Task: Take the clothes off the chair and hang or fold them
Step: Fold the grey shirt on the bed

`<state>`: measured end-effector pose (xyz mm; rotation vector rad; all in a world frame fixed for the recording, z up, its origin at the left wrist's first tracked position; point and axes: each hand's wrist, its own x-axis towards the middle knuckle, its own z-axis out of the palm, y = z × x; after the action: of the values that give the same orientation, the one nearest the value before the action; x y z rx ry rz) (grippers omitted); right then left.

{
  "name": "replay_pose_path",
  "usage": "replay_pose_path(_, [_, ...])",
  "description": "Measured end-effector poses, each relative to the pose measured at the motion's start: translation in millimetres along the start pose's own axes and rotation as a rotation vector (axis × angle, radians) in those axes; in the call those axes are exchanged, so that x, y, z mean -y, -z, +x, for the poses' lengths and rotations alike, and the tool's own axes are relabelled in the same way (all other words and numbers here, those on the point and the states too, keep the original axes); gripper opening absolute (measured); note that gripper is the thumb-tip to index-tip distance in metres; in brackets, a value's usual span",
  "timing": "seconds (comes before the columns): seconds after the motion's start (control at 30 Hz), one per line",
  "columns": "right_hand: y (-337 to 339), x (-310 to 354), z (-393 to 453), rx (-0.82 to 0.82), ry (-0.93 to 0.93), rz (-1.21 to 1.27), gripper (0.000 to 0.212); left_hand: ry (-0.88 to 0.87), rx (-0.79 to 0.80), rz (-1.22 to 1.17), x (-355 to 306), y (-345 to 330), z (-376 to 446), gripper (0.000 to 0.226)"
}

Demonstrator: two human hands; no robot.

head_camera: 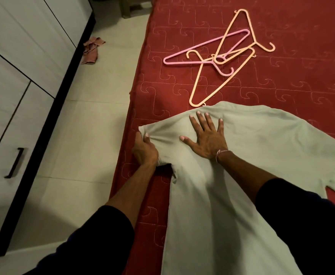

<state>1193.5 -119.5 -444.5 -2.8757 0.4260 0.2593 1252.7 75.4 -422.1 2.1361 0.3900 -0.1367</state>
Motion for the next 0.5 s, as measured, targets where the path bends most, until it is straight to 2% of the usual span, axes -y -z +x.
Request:
replay_pose_path(0.17, [-4.7, -4.7, 11.1, -0.046, -0.016, -0.017, 0.088, -0.193, -0.027, 0.177, 1.4, -2.8, 4.0, 0.027])
replay_pose_path(0.37, [3.0, 6.4, 0.5, -0.039, -0.033, -0.009, 0.082, -0.043, -0.054, 0.2, -3.4, 2.3, -4.8, 0.043])
replay_pose_path(0.5, [-0.8, 52.3, -62.2, -0.226, -0.008, 0.081, 0.063, -0.048, -0.027, 0.189, 3.3, 10.3, -15.8, 0.031])
